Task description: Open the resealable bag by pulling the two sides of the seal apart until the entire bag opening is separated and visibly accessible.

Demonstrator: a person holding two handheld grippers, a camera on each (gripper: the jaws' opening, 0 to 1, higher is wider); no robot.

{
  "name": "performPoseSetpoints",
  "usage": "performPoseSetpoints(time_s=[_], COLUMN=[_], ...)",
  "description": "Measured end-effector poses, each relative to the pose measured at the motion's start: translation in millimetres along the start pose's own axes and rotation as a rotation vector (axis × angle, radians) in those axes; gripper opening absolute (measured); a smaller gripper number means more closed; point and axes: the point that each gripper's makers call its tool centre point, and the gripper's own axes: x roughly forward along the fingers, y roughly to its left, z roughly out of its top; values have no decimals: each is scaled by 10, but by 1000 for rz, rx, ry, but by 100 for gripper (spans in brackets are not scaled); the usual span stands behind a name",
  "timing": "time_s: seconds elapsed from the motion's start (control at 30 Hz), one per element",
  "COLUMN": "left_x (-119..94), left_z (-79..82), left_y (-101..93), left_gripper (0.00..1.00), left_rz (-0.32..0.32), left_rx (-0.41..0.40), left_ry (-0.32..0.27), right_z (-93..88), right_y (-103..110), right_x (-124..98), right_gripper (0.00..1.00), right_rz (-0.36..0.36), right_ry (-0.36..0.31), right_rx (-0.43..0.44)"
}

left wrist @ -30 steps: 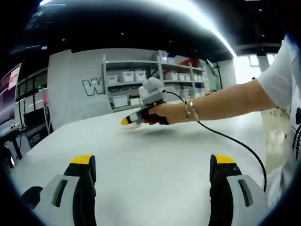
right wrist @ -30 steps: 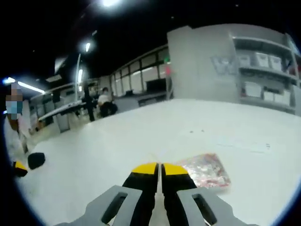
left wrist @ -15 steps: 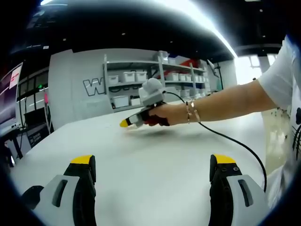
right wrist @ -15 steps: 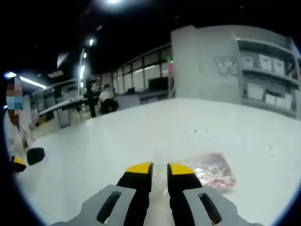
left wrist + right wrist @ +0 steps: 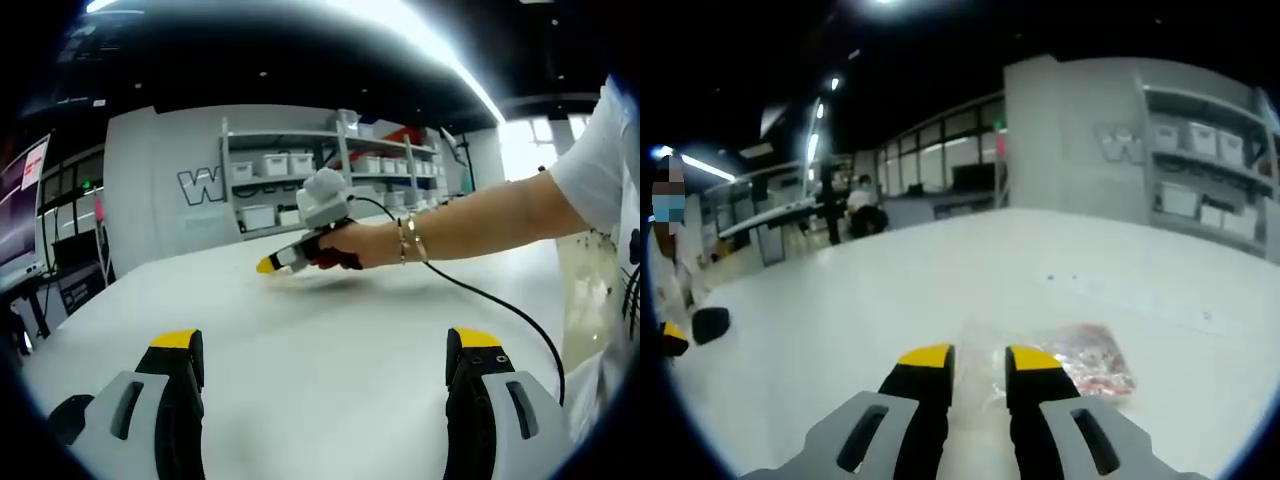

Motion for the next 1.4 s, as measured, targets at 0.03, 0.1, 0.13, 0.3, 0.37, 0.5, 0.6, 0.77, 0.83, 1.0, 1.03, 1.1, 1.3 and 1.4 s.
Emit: performPoseSetpoints(time_s=[0.03, 0.1, 0.13, 0.3, 0.37, 0.5, 0.6, 0.77, 0.83, 1.0, 1.03, 1.1, 1.3, 1.4], left_x=[0, 0, 0, -10, -15, -22, -29, -53, -62, -71, -75, -75, -105, -118], left_z=[-1, -4, -4, -6, -9, -9, 0, 8, 2, -53, -67, -64, -19, 0], left_y=[-1, -2, -3, -11, -10, -11, -14, 0, 0, -39, -50, -59, -2, 17], left_gripper=[100, 100, 100, 100, 100, 100, 100, 100, 100, 100, 99, 99, 99, 99], left_rz=[0, 2, 2, 4, 5, 6, 4, -8, -8, -24, -29, -38, -18, -13], left_rx=[1, 1, 1, 3, 2, 0, -8, -64, -75, -84, -90, -113, -123, -126], left_ry=[1, 1, 1, 5, 7, 10, 10, 16, 27, 84, 95, 105, 97, 96], right_z=[2, 13, 17, 37, 31, 11, 17, 25, 36, 45, 49, 50, 61, 63], right_y=[1, 2, -4, -29, 0, 21, 27, 47, 45, 35, 30, 24, -21, -15], right_x=[-1, 0, 1, 3, -20, -70, -86, -158, -172, -185, -192, -203, -235, -247], right_gripper=[21, 23, 25, 30, 32, 39, 41, 43, 42, 41, 41, 41, 40, 40], right_rz=[-1, -3, -6, -13, -13, -19, -19, -19, -19, -18, -19, -19, -26, -25], right_ry=[0, -1, -1, -1, 0, 9, 8, 5, 4, 7, 7, 8, 11, 12], right_rx=[-3, -9, -14, -22, -25, -31, -32, -34, -35, -37, -39, -39, -38, -42])
